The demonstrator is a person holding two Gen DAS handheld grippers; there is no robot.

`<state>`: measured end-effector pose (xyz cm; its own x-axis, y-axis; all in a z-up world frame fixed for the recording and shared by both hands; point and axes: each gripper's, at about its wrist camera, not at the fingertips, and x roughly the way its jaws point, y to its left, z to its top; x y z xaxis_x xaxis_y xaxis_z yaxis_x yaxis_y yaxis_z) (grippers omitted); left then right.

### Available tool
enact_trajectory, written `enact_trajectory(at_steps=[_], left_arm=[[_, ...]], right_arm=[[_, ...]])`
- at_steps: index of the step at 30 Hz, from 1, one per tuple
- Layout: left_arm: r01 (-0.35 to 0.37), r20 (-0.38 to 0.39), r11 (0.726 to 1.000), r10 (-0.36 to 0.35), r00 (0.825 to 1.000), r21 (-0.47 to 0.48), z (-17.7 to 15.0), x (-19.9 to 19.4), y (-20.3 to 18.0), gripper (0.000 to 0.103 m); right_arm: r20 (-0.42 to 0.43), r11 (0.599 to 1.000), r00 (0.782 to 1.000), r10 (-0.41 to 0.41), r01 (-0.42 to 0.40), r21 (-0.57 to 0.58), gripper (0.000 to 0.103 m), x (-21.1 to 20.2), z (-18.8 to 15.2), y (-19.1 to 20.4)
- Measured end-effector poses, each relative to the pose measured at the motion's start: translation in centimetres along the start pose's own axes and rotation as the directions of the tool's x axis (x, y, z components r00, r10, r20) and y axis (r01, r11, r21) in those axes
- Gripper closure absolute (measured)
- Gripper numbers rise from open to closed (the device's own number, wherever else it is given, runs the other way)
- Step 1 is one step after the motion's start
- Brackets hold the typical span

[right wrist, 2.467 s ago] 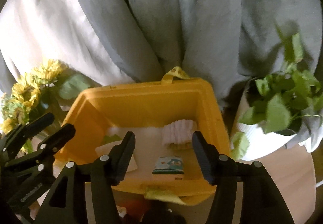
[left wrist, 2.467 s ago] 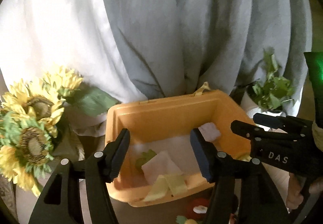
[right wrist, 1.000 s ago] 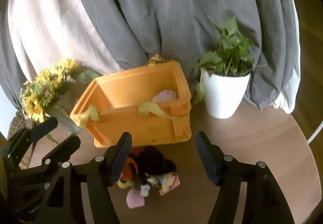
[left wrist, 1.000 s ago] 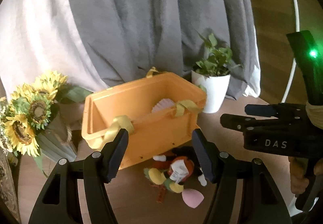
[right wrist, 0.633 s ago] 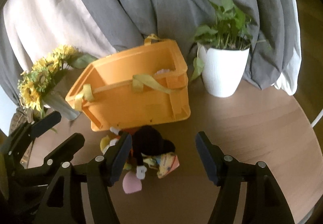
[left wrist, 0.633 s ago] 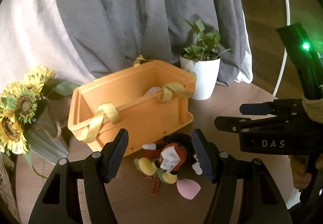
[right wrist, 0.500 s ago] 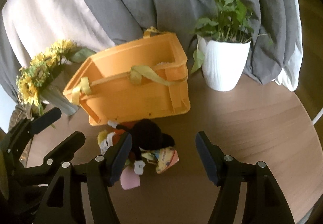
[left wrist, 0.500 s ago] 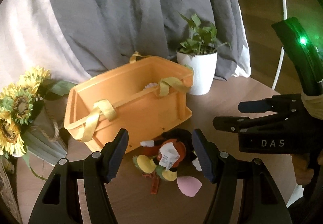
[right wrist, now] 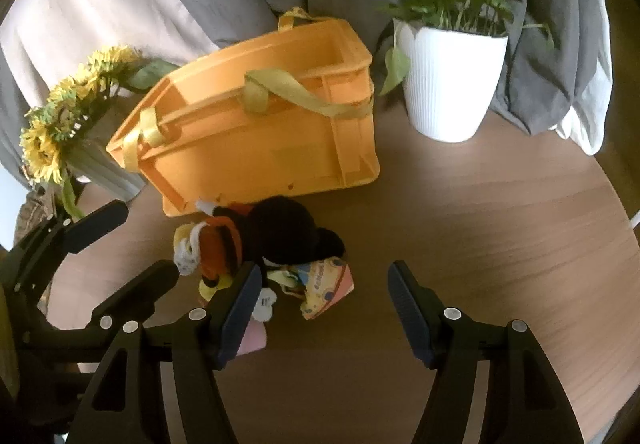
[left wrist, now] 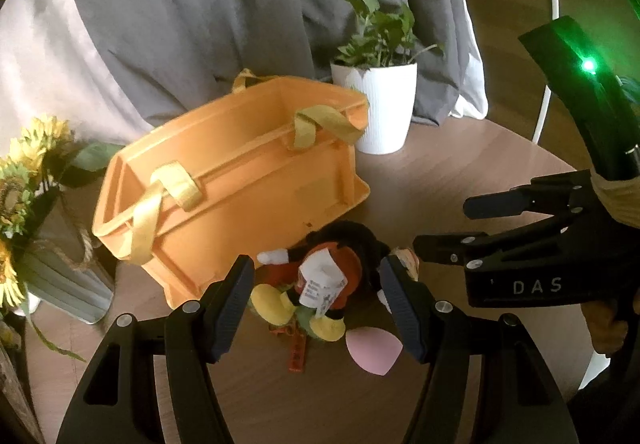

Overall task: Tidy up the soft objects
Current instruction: 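Withdraw both tools from the crate and lower them toward the plush doll and bus pouch, then grasp the plush doll with the left gripper while the right grasps the SCHOOL bus pouch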

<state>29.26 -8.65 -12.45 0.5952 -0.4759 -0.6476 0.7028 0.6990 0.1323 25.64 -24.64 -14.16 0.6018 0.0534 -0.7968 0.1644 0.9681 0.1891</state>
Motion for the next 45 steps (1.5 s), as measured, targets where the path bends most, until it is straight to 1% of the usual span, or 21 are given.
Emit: enact_trajectory(at_steps=[6,10,19,28,31,35,36,37,39,40,42,44,45], left_arm=[[0.011,-0.036,1.000,-0.011,0.999,0.016,-0.4,1.6,-0.1,0.039],[0.025,-0.061,1.000,-0.025,0.998,0.008,-0.5,2.6,0.1,0.039],[0.034,-0.082,0.999,-0.032,0.996,0.029,-0.4,4.1,-0.1,0.039],[0.062,-0.095,0.997,-0.058,0.994,0.039,-0.8,5.0,-0.3,0.040],[0.058,-0.103,0.997,-0.053,0.993,0.048,-0.9,5.4,-0.4,0.041],[0.066,-0.113,0.997,-0.061,0.992,0.041,-1.0,5.9,-0.3,0.042],[0.071,-0.114,0.997,-0.066,0.991,0.037,-1.0,6.0,-0.3,0.045],[0.074,-0.115,0.997,-0.070,0.991,0.034,-1.0,6.1,-0.3,0.051],[0.086,-0.113,0.996,-0.082,0.990,0.031,-1.0,6.1,-0.3,0.055],[0.085,-0.109,0.996,-0.081,0.991,0.031,-1.0,6.1,-0.3,0.057],[0.087,-0.103,0.996,-0.083,0.991,0.032,-1.1,6.0,-0.4,0.061],[0.085,-0.101,0.996,-0.081,0.992,0.030,-1.2,6.0,-0.5,0.062],[0.081,-0.097,0.996,-0.078,0.992,0.027,-1.2,5.9,-0.5,0.062]], right_arm=[[-0.030,1.000,1.000,0.004,-0.005,-0.008,0.036,1.5,-0.3,-0.2],[-0.060,1.000,0.998,0.015,-0.014,0.012,0.036,2.6,-0.4,-0.7],[-0.129,0.998,0.990,0.057,-0.052,0.041,0.036,5.1,-0.5,-1.7],[-0.170,0.995,0.981,0.099,-0.094,0.033,0.036,7.2,-0.9,-2.0],[-0.179,0.992,0.976,0.125,-0.119,0.047,0.036,7.9,-0.9,-2.4],[-0.193,0.990,0.972,0.135,-0.127,0.053,0.036,8.6,-1.0,-2.6],[-0.195,0.991,0.972,0.134,-0.126,0.054,0.036,8.7,-1.1,-2.6],[-0.194,0.991,0.972,0.133,-0.125,0.053,0.036,8.8,-1.1,-2.5],[-0.192,0.991,0.972,0.135,-0.127,0.052,0.036,8.7,-1.1,-2.2],[-0.192,0.990,0.972,0.137,-0.129,0.051,0.037,8.7,-1.1,-2.2],[-0.187,0.990,0.973,0.136,-0.129,0.048,0.042,8.6,-1.1,-2.1],[-0.184,0.991,0.974,0.135,-0.129,0.046,0.052,8.4,-1.1,-2.0],[-0.181,0.991,0.975,0.131,-0.125,0.045,0.054,8.3,-1.1,-1.9]])
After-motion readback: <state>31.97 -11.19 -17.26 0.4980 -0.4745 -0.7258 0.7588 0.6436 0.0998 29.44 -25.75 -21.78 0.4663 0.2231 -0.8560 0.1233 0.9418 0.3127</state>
